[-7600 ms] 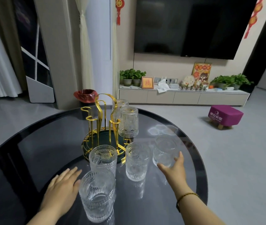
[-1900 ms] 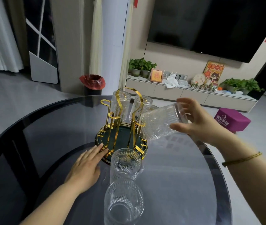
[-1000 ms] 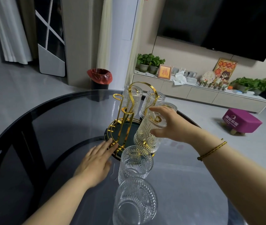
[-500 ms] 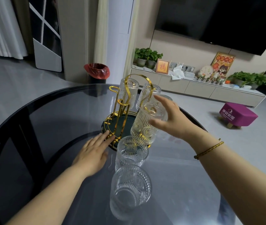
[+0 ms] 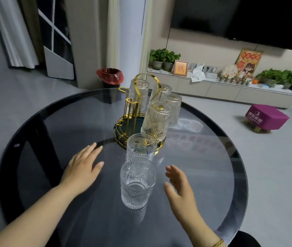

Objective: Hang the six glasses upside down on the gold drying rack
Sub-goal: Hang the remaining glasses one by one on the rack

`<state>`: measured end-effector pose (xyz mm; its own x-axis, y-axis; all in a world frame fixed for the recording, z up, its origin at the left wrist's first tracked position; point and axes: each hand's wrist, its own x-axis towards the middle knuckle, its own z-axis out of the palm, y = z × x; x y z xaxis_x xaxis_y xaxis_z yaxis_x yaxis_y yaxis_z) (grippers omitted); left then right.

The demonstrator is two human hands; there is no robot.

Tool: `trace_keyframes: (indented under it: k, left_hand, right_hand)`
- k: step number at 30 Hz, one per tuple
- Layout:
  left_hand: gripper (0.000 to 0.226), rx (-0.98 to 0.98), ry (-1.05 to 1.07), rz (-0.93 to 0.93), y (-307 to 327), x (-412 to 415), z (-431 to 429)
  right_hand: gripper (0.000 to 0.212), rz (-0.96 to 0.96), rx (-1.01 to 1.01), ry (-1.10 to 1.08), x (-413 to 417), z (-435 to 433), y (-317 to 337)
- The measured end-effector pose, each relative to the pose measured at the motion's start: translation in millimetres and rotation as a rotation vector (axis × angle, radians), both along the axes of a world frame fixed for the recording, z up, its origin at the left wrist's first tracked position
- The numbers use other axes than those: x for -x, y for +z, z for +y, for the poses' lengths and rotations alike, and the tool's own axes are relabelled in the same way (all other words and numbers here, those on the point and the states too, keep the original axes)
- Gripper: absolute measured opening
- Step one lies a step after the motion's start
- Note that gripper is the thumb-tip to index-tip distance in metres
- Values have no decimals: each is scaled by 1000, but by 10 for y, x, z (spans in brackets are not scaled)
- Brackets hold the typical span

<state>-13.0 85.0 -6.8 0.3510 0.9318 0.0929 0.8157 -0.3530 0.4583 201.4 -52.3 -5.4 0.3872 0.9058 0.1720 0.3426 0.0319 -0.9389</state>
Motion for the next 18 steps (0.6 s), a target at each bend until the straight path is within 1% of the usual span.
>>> trace_keyframes:
  k: [2,4,6,9,11,13,15,18]
  left_hand:
    - [48,33,18,13,-40,117,-138]
    - [44,39,17,44,-102,198,-262]
    - [42,14,15,63,-144,226,-311]
    - [41,-1,18,68,-147,226,-333]
    - [41,1,16,64,-150,226,-344]
    - [42,7,11,64,-155,220,-351]
    - [42,1,12,65,-147,230,-350]
    - [41,-7,10,62,-137,235,-352]
  right_hand:
    - [53,9,52,88,137,-77,-66]
    - [61,-25,77,165,240,-130,-83]
    - [70,-129,100,214,306,-130,-60]
    - [78,-316,155,183,386,-111,-32]
    - [78,-376,158,116,446,-93,-31]
    - [76,-384,146,25,503,-60,-51]
    - [68,-364,147,-31,555,-23,-59]
    - [56,-341,159,-46,577,6,-74]
